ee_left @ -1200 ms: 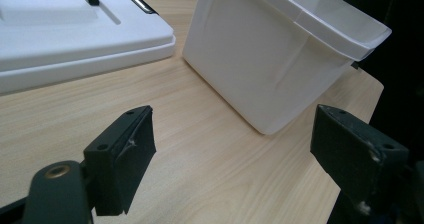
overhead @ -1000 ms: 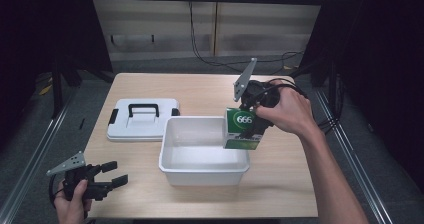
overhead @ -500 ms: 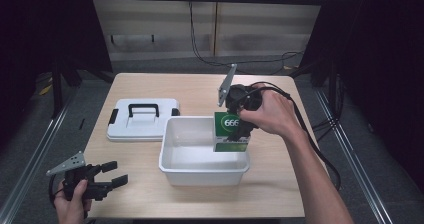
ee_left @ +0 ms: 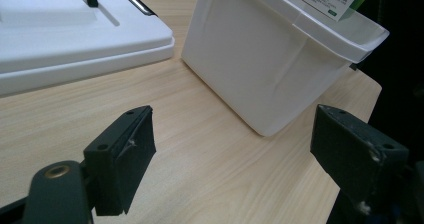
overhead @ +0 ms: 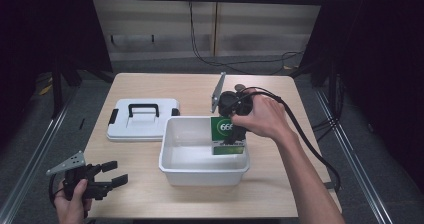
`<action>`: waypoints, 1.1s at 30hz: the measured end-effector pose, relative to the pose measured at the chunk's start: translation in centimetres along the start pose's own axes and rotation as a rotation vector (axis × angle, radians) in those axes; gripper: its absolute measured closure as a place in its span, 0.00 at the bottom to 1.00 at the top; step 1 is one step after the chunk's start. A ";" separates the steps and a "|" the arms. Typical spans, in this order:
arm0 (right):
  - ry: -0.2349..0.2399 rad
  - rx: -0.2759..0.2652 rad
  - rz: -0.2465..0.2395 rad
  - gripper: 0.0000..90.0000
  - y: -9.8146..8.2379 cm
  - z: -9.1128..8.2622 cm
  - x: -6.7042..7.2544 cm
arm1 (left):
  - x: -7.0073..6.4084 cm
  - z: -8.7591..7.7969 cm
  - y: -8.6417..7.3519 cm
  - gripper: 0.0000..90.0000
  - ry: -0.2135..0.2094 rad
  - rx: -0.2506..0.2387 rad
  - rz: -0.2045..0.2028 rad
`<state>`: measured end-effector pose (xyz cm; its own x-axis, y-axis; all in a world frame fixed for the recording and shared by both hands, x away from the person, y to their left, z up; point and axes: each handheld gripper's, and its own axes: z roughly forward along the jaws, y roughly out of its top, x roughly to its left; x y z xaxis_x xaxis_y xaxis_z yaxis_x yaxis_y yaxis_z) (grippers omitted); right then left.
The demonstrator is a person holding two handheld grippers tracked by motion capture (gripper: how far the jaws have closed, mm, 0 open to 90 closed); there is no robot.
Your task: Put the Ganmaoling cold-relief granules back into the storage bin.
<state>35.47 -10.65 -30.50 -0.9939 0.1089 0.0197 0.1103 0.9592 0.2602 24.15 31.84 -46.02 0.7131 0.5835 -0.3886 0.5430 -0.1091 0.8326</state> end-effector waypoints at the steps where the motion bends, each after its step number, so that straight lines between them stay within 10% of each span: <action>1: -0.001 -0.003 0.006 0.17 -0.1 0.1 0.0 | 0.0 0.0 0.0 0.20 0.001 0.002 0.000; 33: 0.032 0.020 0.028 0.17 -1.7 5.2 -0.6 | -0.1 0.1 0.0 0.20 -0.007 0.008 0.007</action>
<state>35.92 -10.98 -35.97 -0.9902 0.1277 0.0572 0.1378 0.9610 0.2397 24.15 31.70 -46.01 0.7201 0.5770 -0.3853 0.5414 -0.1201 0.8321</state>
